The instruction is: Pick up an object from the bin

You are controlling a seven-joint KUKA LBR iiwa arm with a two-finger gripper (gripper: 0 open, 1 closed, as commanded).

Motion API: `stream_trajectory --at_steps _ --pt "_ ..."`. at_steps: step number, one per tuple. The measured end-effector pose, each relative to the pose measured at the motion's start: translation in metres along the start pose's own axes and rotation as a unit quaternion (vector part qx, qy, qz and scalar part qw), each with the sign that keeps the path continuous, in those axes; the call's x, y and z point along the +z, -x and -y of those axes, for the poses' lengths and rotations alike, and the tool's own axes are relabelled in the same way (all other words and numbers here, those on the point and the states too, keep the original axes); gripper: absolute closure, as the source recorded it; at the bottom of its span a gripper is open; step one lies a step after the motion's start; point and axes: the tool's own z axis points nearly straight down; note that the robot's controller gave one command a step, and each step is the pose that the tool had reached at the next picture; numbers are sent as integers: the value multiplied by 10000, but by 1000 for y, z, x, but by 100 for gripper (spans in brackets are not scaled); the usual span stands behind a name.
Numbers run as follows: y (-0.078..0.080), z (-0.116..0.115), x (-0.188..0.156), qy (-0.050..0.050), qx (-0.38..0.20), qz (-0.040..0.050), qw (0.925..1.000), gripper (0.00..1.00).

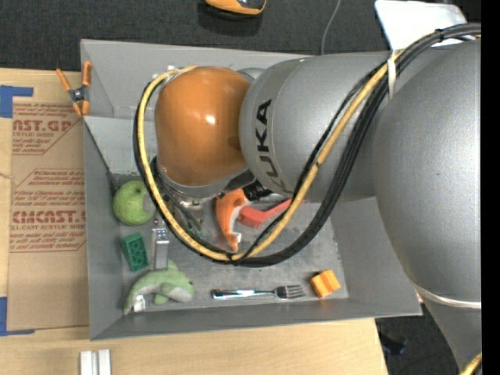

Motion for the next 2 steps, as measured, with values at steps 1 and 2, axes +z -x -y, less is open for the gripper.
stream_trajectory --at_steps 1,2 --pt "2 1 -4 7 13 34 10000 0" --pt "6 -1 59 4 -1105 47 9939 0"
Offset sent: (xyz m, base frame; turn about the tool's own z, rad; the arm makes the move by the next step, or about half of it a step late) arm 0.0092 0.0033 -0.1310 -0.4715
